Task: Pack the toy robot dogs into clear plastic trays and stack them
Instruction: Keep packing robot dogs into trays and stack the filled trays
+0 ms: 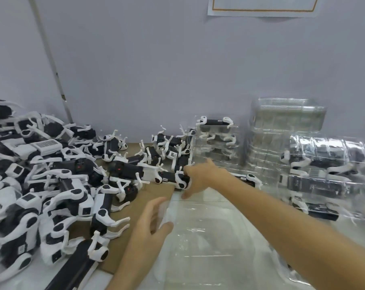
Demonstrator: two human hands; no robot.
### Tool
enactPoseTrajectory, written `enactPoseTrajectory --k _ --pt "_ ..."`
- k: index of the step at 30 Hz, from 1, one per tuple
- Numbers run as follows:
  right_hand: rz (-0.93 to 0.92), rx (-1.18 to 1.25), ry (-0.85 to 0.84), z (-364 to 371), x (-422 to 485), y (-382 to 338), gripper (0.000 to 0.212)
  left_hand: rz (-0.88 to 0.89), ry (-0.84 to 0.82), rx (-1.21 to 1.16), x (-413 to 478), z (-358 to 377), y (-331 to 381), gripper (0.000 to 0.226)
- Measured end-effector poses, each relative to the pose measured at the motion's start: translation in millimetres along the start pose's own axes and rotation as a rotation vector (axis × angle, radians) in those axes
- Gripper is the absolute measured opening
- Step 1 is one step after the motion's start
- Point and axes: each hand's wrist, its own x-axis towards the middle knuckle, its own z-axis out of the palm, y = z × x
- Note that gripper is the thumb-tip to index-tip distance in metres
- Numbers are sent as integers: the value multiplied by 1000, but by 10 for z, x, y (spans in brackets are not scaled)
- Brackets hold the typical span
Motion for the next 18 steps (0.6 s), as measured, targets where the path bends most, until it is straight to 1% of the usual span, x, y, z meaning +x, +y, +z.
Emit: enactPoseTrajectory --k 1,2,3,5,7,11,14,16,18 --pt "17 25 -2 86 55 -44 84 0 -10 -35 -5 19 -5 47" --pt "25 38 35 151 104 -71 80 -1 -16 -67 -10 40 -3 45" --pt "26 43 86 197 139 -86 69 -10 -20 -97 -18 60 1 43" --pt "29 98 160 226 177 -87 44 -25 -15 -127 -23 75 -4 50" --pt "44 175 184 202 160 -66 32 -32 -3 -148 -25 70 -14 55" --pt "55 138 346 154 59 -76 32 -13 -2 -151 -23 64 -35 52" --pt "64 195 404 155 -90 -108 33 13 6 -142 -24 75 -63 41" --pt "68 343 417 121 -234 -99 33 30 13 -127 -30 78 -80 41" --pt "56 571 465 38 -425 -63 35 29 26 -121 -46 83 -76 41"
